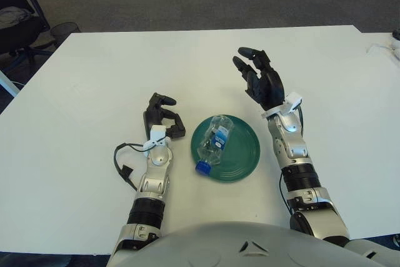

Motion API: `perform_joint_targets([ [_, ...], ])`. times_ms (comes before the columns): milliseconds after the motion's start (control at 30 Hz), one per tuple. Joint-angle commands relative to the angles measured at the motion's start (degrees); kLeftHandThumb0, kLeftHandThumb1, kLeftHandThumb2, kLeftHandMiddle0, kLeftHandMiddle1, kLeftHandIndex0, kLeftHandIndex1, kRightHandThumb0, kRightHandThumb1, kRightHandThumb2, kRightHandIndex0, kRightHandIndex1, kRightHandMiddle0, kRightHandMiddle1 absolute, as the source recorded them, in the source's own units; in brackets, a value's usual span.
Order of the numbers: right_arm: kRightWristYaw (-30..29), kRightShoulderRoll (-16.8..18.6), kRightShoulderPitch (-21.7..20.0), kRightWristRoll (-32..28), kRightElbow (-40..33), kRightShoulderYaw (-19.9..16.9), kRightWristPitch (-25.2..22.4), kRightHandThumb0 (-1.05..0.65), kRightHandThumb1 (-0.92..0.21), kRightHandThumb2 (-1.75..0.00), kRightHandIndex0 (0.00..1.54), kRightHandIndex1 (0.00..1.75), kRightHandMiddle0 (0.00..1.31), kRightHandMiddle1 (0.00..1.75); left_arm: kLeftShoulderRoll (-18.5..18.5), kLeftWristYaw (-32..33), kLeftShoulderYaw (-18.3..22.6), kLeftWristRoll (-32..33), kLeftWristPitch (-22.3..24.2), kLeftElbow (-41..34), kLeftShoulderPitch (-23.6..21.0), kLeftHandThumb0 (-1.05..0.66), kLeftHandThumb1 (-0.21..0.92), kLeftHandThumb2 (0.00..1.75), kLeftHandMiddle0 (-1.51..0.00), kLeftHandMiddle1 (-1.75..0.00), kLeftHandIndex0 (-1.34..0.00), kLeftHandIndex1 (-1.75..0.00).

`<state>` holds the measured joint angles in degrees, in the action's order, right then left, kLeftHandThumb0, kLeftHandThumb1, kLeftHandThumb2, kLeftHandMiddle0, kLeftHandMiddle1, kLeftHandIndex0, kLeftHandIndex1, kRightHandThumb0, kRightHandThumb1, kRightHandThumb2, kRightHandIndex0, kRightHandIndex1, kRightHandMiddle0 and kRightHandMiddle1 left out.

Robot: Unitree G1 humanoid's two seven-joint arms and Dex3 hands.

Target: Put the bottle into the plate.

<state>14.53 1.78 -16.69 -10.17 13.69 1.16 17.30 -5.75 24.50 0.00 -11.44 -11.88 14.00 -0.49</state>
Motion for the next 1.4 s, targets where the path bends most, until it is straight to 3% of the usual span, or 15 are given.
perform_joint_targets([
  [0,-0.3,0.3,-0.5,0.2,-0.5,-0.1,-0.3,-0.53,-0.92,-0.65,0.35,0.03,0.0,0.92,0.4,-0.7,1.1,0.9,1.7,1.0,2.4,0.0,-0.07,1.74,-0.89,-1.71,-0.68,-1.75],
  [1367,-1.1,0.8,-1.1,0.7,0.3,0.4,0.0,-0.53,-0.92,-0.65,0.36,0.02,0.0,0.92,0.3,-1.8,3.0,2.4,-0.9,3.7,1.2,0.0,-0.06,1.75,-0.88,-1.75,-0.69,-1.74],
])
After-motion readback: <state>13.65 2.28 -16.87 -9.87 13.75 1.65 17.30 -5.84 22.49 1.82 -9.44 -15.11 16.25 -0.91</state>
